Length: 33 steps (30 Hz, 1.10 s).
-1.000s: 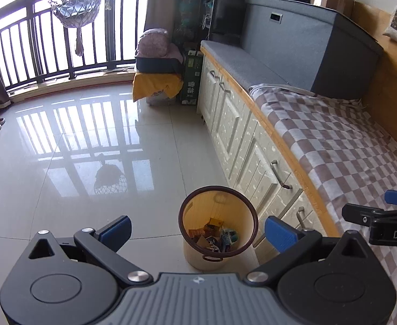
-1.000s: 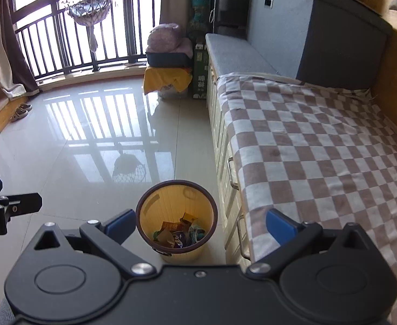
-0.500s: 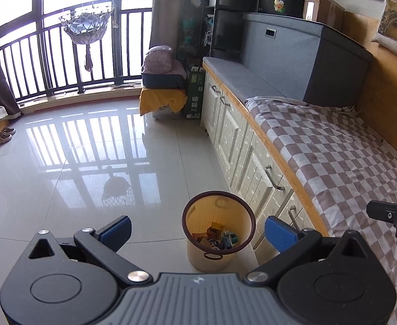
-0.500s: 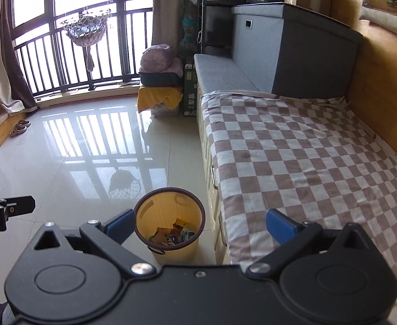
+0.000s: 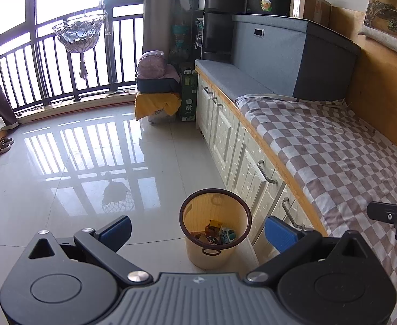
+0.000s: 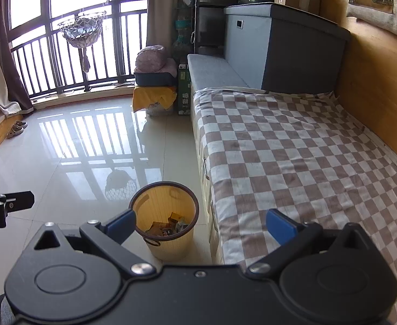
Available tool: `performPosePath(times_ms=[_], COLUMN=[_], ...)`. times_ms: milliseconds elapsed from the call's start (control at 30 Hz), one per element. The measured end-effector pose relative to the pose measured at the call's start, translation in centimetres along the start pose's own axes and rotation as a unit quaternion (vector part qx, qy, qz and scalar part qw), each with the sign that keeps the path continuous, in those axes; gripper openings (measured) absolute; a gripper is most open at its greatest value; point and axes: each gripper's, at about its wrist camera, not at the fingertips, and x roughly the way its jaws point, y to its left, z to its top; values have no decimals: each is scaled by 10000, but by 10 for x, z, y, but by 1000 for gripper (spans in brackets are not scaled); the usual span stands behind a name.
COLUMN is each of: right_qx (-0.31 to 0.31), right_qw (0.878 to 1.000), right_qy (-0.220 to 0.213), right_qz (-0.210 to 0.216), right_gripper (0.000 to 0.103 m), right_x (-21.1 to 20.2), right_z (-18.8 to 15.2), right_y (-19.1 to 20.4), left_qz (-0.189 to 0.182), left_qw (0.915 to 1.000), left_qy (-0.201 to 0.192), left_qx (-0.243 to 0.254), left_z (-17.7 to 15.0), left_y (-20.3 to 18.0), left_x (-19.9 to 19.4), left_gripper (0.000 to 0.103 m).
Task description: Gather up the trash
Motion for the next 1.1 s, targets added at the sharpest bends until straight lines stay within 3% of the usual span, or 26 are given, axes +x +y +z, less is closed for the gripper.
performPosePath(times_ms=[1100], right_qx=[57], right_qw=[9999], right_qy=[-79], right_qz=[-57], right_gripper=[103], right_x=[-6], right_z=[-8], right_y=[-2], left_qz=[0], left_qw=[10000], left_qy=[2], left_qx=[40], left_z=[-12], left_y=[-1], left_x=[-6], left_gripper=[103])
